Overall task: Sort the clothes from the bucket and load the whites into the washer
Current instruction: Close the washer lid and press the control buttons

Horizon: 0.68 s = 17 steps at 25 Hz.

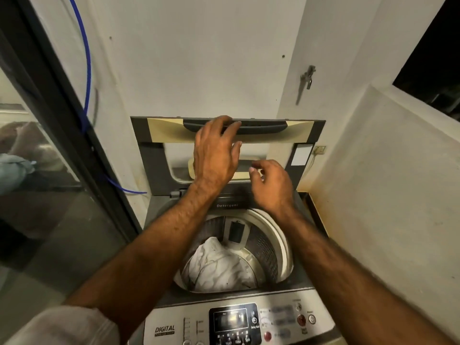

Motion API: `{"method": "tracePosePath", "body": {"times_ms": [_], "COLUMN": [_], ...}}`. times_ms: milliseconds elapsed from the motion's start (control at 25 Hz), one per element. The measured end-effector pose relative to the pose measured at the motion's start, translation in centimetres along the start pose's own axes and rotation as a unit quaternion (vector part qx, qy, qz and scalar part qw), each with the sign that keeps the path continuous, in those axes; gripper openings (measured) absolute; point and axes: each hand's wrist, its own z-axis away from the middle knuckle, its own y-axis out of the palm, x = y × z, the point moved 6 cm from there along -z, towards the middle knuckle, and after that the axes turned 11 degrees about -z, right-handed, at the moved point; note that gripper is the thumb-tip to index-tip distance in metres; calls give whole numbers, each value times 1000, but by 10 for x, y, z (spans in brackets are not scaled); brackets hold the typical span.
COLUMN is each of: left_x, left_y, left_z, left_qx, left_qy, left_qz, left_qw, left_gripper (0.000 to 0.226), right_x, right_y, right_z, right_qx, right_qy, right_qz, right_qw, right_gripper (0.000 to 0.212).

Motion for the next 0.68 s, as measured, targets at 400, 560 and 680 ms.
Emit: {"method": "tracePosePath", "body": {"times_ms": [400,560,680], "left_x": [-12,-28,-39], "left_y": [-4,-23,-41], "left_z": [-6,35,77], "left_qx": [113,139,166], "left_qy": [28,44,59], "left_qz": [-96,-104,-96], "left_qw": [989,984,980], "left_gripper": [31,32,29], "right_x": [28,25,13], "right_y": [-7,-23,-32], "right_z": [-5,20,51], "right_qx": [0,7,53], "right_qy": [-216,-237,-232], "right_qz": [289,279,251], "right_qw": [933,931,938], "right_gripper": [63,50,40]}}
